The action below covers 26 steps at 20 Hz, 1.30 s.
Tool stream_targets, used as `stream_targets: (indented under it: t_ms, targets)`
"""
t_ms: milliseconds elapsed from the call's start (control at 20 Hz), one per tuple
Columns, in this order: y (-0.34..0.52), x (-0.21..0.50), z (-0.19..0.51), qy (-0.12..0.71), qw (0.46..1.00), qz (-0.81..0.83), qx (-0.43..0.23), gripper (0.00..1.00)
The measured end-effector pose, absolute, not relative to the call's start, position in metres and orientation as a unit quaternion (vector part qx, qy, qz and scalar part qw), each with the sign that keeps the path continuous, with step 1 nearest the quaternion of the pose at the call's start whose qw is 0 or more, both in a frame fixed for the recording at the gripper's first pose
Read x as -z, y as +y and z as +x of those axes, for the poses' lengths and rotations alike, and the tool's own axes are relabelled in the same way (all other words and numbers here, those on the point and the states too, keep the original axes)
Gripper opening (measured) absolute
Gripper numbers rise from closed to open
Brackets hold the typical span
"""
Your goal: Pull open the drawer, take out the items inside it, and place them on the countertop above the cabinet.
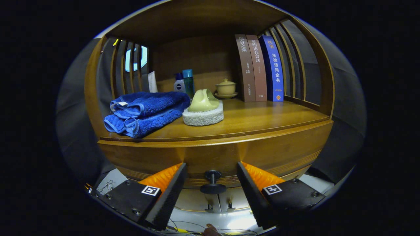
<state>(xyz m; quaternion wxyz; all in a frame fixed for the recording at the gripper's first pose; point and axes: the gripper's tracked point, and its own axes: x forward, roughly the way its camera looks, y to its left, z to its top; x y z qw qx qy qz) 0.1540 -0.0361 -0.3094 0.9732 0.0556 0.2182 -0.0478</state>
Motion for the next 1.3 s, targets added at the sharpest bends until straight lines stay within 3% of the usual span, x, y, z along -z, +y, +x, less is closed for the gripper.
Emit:
stream_targets:
  t_ms: [300, 900, 1300]
  targets:
    - [-0.036, 0.268, 0.146, 0.187, 0.980, 0.045, 0.047, 1.00]
    - [-0.034, 0.114, 0.087, 0.102, 0.993, 0.045, 0.041, 0.99]
    - [-0.030, 0.062, 0.045, 0.096, 0.994, 0.044, 0.027, 0.99]
